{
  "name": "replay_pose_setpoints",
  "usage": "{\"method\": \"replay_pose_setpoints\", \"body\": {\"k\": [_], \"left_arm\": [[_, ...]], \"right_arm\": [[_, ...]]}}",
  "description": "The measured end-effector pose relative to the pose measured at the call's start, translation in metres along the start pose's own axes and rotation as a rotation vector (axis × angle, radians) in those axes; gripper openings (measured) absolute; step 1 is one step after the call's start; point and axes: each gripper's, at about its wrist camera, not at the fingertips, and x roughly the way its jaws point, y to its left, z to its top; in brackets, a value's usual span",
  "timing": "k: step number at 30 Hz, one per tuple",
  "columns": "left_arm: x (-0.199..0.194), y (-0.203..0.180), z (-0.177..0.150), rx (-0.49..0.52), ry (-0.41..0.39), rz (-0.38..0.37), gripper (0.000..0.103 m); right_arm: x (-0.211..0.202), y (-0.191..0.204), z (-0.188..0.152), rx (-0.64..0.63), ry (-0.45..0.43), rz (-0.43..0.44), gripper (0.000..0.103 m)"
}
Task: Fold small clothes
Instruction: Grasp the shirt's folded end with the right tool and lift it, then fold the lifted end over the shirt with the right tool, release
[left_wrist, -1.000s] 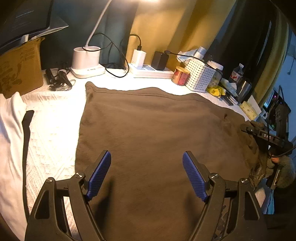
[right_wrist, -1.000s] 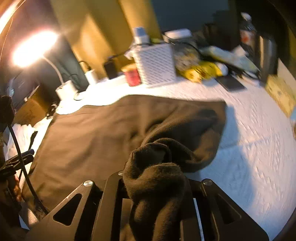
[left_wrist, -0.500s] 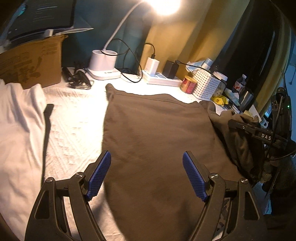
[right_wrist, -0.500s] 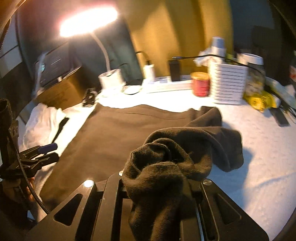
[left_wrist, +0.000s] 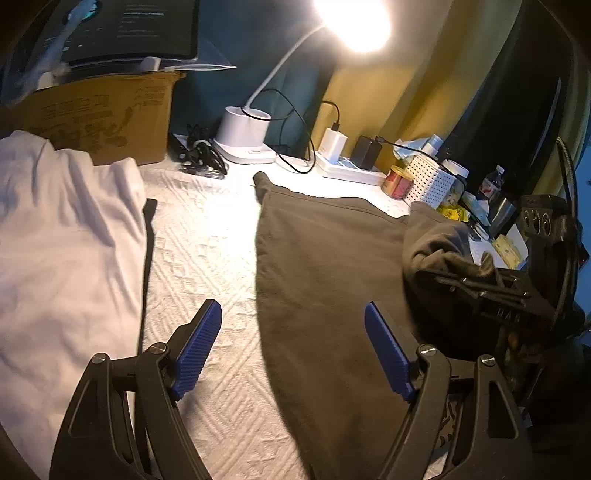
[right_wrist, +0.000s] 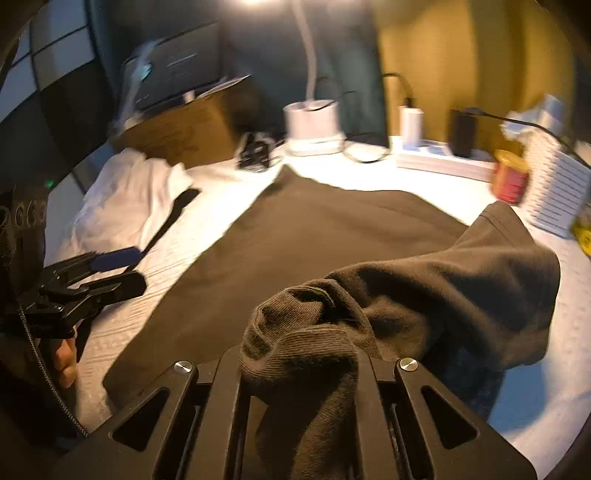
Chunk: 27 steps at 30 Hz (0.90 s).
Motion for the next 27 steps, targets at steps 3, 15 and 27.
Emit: {"method": "replay_pose_setpoints", "body": {"k": [3, 15, 27], "left_arm": [[-0.005, 0.004, -0.002, -0.006, -0.006, 0.013, 0.079], [-0.03, 0.026, -0.008, -0.066, -0.055, 0.093, 0.079], [-0.036, -0.005, -0.012, -0.036, -0.076, 0.031, 0.079]], "right_arm": [[0.014, 0.021, 0.001, -0.04, 0.04, 0.033, 0.008], [0.004, 0.073, 0.008, -0.136, 0.08, 0.132, 0.054], [-0.039, 0.056, -0.001, -0.121, 0.047, 0.158, 0.065]]}}
